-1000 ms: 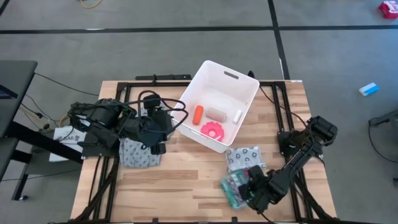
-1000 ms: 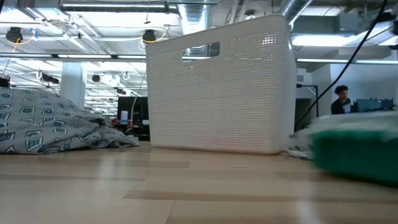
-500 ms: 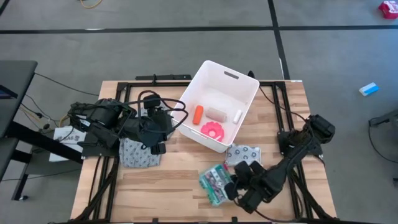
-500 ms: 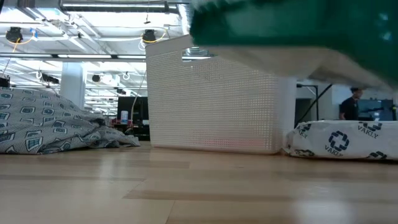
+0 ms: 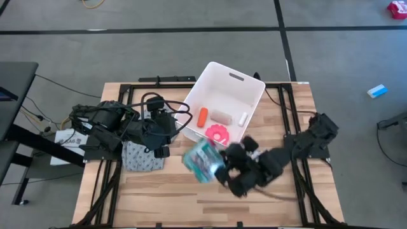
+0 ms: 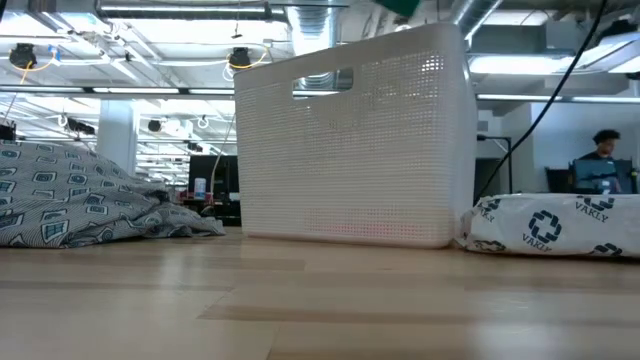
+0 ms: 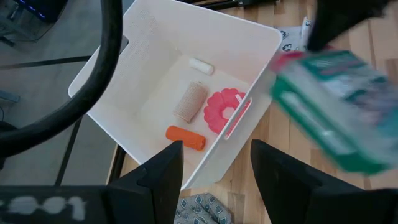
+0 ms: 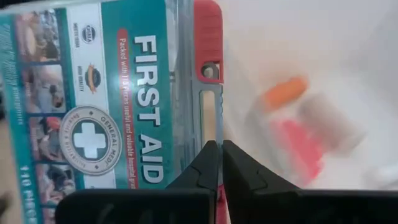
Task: Pick & place medical supplies in basket/bin
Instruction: Put the green first aid kit into the white bin
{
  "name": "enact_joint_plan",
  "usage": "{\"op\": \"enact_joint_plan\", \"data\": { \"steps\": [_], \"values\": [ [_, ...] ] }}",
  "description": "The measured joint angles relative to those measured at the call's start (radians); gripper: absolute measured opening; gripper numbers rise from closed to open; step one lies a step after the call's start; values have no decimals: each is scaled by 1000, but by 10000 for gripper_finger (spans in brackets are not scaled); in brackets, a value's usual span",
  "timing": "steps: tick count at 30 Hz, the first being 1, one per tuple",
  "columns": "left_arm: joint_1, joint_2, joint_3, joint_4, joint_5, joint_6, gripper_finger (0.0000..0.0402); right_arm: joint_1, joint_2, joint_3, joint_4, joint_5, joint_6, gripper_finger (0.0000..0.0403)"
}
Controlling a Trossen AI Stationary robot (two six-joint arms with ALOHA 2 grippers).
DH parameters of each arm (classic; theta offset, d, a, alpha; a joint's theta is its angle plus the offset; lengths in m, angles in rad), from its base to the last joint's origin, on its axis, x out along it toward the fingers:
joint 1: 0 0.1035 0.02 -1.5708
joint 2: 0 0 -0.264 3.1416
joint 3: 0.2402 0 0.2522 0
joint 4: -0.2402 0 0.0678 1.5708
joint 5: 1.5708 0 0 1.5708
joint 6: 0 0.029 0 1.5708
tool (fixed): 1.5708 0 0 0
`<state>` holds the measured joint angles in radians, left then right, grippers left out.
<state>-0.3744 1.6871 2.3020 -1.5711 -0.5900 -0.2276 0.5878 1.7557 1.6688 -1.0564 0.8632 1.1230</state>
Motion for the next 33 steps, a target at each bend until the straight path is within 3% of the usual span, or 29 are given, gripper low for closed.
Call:
{"op": "enact_joint_plan", "data": {
  "steps": [7, 12, 14, 23, 28, 33],
  "values": [
    [0, 0, 0, 0, 2, -2, 178, -171, -2, 246, -246, 38, -148, 3],
    [0, 0, 0, 0, 2, -2, 178, -342, -5, 342, -468, 28, -137, 2],
    [0, 0, 0, 0, 2, -2, 178, -420, -5, 341, -522, 5, -125, 1],
    [0, 0, 0, 0, 7, -2, 178, -744, 39, 192, -466, -298, -235, 1],
    [0, 0, 0, 0, 9, -2, 178, -837, 85, 64, -372, -459, -284, 0],
    [0, 0, 0, 0, 7, -2, 178, -874, 150, 19, -325, -494, -346, 0]
  ]
}}
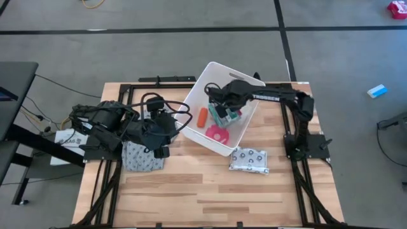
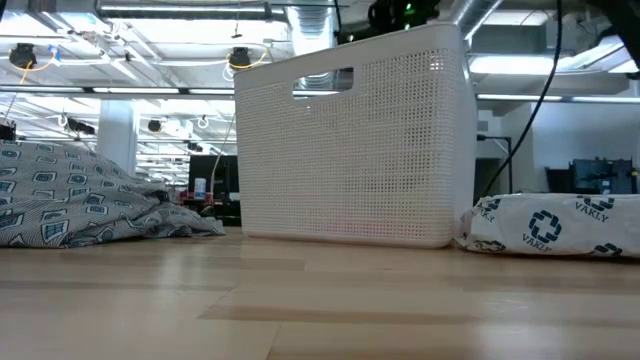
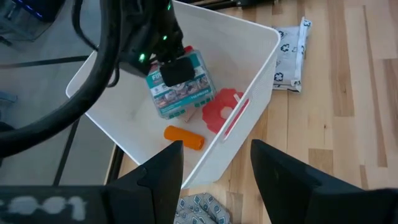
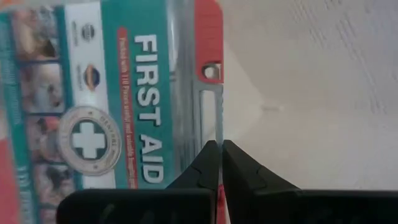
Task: Pick & place medical supplies in basket/bin
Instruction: Put the green first aid kit into the white bin, then put the white mailer bag into the white bin
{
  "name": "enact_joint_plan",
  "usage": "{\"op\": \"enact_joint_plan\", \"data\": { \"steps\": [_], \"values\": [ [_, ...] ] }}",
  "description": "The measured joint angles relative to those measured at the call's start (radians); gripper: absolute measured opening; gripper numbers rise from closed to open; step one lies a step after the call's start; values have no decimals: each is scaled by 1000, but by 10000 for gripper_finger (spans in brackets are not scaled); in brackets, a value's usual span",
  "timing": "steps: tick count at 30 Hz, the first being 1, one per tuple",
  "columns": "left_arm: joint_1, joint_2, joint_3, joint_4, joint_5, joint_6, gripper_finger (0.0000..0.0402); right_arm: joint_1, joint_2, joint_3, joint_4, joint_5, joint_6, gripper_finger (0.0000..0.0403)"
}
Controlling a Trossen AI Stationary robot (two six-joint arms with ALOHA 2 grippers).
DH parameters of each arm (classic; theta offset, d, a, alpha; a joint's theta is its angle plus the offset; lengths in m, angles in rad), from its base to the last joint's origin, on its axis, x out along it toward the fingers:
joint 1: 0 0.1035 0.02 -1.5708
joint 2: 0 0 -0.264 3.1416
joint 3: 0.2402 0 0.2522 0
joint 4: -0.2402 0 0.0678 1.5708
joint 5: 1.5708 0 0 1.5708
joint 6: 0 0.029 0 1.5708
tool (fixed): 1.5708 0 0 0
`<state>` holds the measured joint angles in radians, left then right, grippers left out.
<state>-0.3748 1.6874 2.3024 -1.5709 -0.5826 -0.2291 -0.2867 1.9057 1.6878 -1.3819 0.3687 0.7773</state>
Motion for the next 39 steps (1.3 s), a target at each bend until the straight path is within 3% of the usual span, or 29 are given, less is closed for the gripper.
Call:
{"op": "enact_joint_plan", "data": {
  "steps": [4, 14, 23, 31, 34, 39],
  "values": [
    [0, 0, 0, 0, -1, 0, 178, -22, 35, 2, 16, 11, -49, 11],
    [0, 0, 0, 0, -1, -1, 178, -52, 35, 11, 52, -7, -235, 91],
    [0, 0, 0, 0, -2, -25, 178, -34, 35, 188, -18, -11, -315, 145],
    [0, 0, 0, 0, -3, -49, 178, 97, 29, 557, -185, -15, -315, 154],
    [0, 0, 0, 0, -1, -55, 178, 176, 4, 658, -185, -91, -315, 154],
    [0, 0, 0, 0, 1, -90, 178, 338, -50, 643, -190, -150, -286, 170]
  ]
}}
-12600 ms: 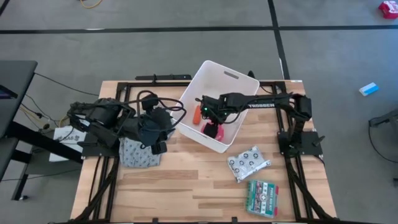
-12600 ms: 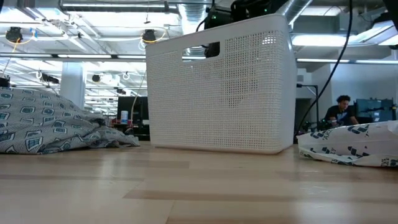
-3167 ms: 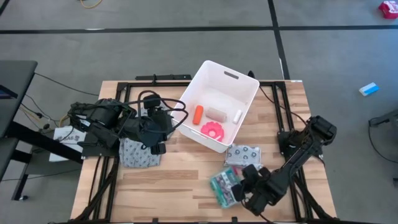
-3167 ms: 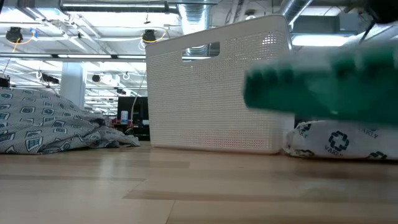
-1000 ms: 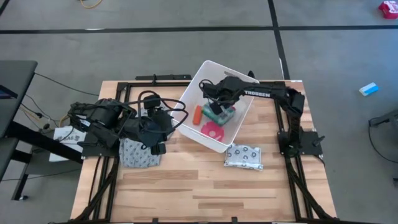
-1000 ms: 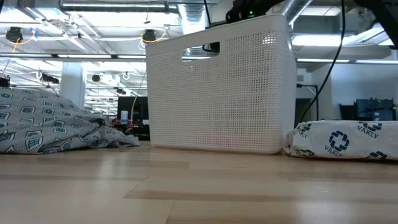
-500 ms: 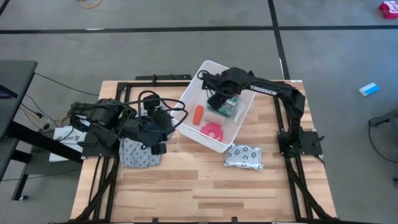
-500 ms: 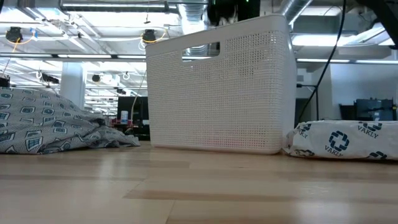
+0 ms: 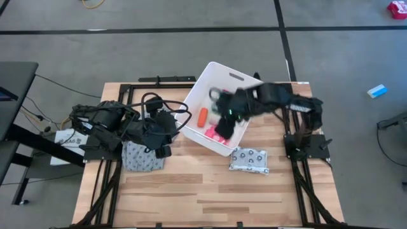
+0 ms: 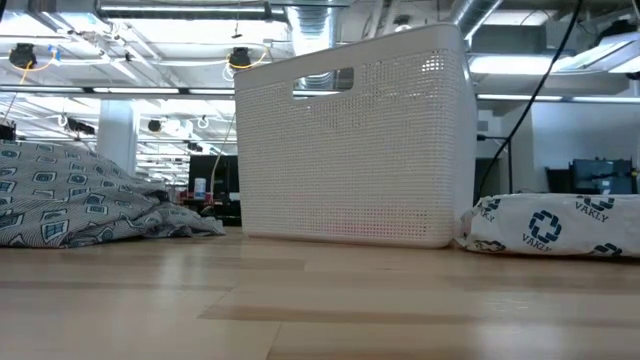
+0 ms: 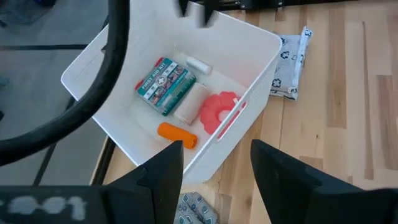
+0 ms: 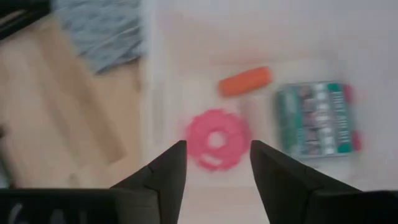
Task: Pick & place medical supplies in basket/bin
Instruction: Put the white mailer bag into the white bin
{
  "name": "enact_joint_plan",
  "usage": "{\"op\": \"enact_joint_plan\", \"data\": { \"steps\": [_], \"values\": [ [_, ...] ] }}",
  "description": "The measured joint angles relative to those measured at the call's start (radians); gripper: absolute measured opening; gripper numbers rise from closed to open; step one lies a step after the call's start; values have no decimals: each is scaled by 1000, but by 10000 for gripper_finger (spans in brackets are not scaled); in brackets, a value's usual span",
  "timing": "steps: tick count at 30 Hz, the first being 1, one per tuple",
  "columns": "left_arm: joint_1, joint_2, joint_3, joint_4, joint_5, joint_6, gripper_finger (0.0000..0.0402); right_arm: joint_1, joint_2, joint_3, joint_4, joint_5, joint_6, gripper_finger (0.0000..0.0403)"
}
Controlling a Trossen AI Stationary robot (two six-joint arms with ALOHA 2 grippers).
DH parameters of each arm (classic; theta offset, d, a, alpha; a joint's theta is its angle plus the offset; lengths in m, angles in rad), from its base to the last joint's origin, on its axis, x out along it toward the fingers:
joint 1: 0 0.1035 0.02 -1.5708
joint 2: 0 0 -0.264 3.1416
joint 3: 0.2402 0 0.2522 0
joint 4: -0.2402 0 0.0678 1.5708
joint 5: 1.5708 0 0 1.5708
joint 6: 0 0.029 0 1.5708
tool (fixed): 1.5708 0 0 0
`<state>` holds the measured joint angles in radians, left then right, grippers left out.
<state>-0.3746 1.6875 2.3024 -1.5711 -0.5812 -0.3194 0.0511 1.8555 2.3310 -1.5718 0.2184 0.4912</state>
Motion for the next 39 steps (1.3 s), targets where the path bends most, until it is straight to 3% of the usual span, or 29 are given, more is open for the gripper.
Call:
{"op": "enact_joint_plan", "data": {
  "steps": [6, 14, 20, 24, 27, 31, 39],
  "values": [
    [0, 0, 0, 0, 42, -48, 178, 226, -6, -2, -1, -1, 41, 201],
    [-48, 0, 0, 0, 49, -111, 178, 506, -17, -150, 9, 17, 33, 219],
    [-140, 0, 0, 0, 24, -139, 178, 726, -17, -388, 26, 204, 208, 219],
    [-197, 0, 0, 0, -58, -183, 178, 831, -24, -574, 57, 307, 441, 219],
    [-225, 0, 0, 0, -71, -216, 178, 865, -26, -699, 104, 280, 583, 219],
    [-247, 0, 0, 0, -80, -227, 178, 858, -26, -852, 137, 190, 658, 219],
    [-248, 0, 0, 0, -113, -227, 178, 700, -25, -1089, 246, 71, 519, 219]
  ]
}}
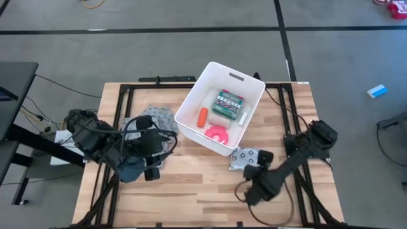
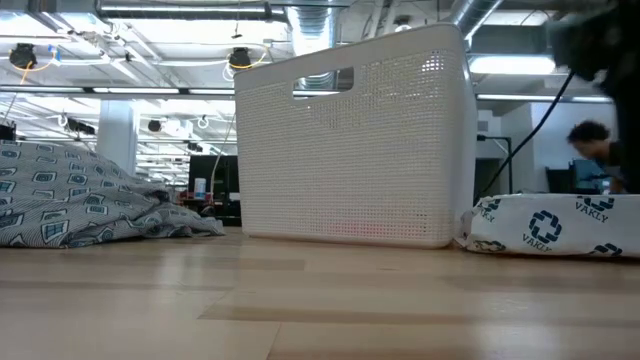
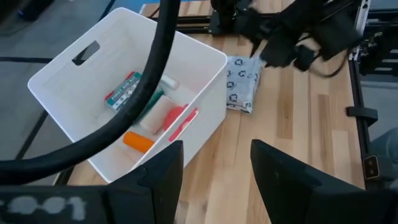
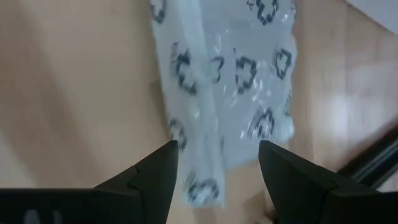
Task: Pick & place medical supplies in basket/bin
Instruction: Put the white mailer bag into the white bin
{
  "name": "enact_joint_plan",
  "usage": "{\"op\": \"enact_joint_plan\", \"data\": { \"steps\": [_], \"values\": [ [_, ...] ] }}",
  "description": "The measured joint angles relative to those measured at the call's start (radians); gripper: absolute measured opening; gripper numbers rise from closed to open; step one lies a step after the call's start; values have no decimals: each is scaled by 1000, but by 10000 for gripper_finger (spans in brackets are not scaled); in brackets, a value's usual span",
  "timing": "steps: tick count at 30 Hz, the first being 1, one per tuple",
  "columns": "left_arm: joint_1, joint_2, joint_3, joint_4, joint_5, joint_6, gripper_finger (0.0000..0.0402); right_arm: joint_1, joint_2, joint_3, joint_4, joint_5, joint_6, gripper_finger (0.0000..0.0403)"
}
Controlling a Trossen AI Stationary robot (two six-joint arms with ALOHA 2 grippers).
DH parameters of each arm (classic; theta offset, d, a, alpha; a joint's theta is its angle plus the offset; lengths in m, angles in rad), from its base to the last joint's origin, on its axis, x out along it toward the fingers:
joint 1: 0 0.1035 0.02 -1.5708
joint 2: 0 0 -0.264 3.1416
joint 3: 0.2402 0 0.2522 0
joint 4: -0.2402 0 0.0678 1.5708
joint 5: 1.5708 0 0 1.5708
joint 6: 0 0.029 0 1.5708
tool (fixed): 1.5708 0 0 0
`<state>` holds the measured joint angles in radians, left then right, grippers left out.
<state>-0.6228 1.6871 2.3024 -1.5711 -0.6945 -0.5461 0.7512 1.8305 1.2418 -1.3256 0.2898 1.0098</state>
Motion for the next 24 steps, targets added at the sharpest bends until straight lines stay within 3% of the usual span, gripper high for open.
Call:
{"op": "enact_joint_plan", "data": {
  "steps": [3, 10, 17, 24],
  "values": [
    [0, 0, 0, 0, 1, 0, 178, -72, 0, -38, 58, -17, -102, 219],
    [-8, 0, 0, 0, 7, 1, 178, -210, 0, -80, 110, -182, -282, 216],
    [-18, 0, 0, 0, 7, 5, 178, -272, -6, -96, 140, -214, -300, 189],
    [-18, 0, 0, 0, 6, 15, 178, -280, 0, -89, 146, -213, -216, 115]
  ]
}}
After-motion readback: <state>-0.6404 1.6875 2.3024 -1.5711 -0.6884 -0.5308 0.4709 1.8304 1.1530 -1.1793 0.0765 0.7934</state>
